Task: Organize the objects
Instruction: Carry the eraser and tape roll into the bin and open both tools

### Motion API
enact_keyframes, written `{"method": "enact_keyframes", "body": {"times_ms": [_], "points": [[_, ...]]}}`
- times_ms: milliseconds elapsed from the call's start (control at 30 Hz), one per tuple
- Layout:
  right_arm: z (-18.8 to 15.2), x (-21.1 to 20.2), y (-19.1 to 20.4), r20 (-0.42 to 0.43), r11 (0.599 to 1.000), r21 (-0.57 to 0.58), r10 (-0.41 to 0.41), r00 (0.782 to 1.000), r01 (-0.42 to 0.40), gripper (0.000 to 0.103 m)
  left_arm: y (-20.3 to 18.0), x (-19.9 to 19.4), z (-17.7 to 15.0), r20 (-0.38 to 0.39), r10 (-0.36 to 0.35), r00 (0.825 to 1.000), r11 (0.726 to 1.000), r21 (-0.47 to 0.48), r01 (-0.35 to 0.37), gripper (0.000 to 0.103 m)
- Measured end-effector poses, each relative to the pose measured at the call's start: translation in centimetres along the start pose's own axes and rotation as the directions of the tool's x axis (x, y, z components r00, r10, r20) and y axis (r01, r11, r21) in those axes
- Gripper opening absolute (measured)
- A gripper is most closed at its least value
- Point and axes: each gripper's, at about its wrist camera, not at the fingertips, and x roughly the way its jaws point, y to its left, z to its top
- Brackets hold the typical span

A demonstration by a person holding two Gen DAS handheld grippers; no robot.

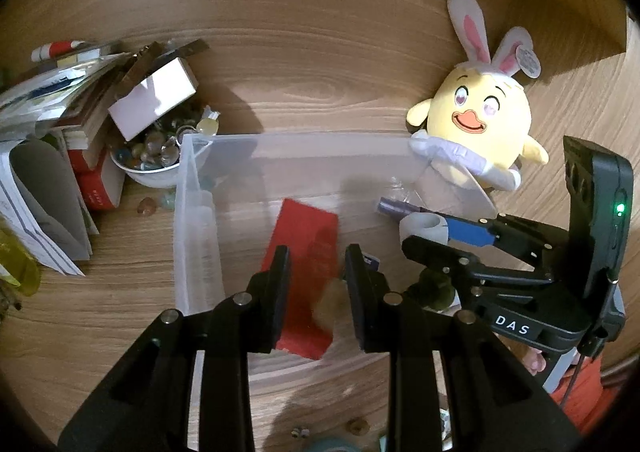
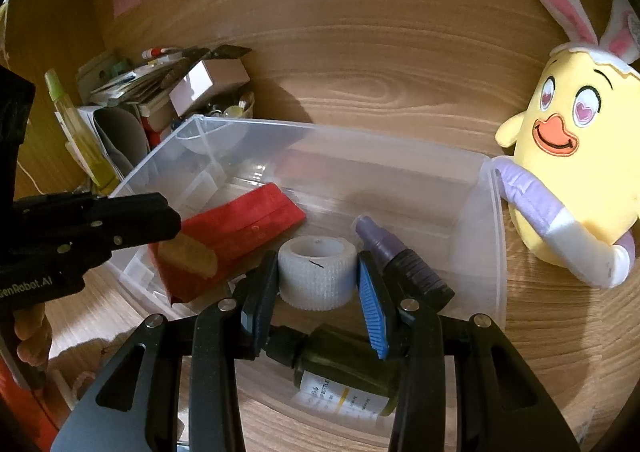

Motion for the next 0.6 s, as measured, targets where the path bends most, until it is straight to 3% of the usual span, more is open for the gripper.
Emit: {"method": "enact_keyframes", "body": {"times_ms": [233, 367, 600], "points": [[0.0, 0.0, 0.1, -0.01, 1.0, 0.001, -0.004, 1.0, 0.004, 0.037, -0.1, -0.5, 0.0, 0.002, 0.008, 1.0, 1.0, 0.002, -0.008, 0.028], [0.1, -0.6, 0.1, 0.008, 1.0, 0.003, -0.01, 1.0, 0.01, 0.041, -0.2, -1.4, -0.1, 0.022, 0.02, 1.0, 1.0, 0.003, -0.02, 0.042], [0.4, -3.2, 0.6, 0.078, 1.0, 0.001, -0.028, 0.997, 0.028, 0.062, -0.6, -3.8, -0.5, 0.07, 0.062, 0.996, 0.998, 0.019, -0.063, 0.063]]}}
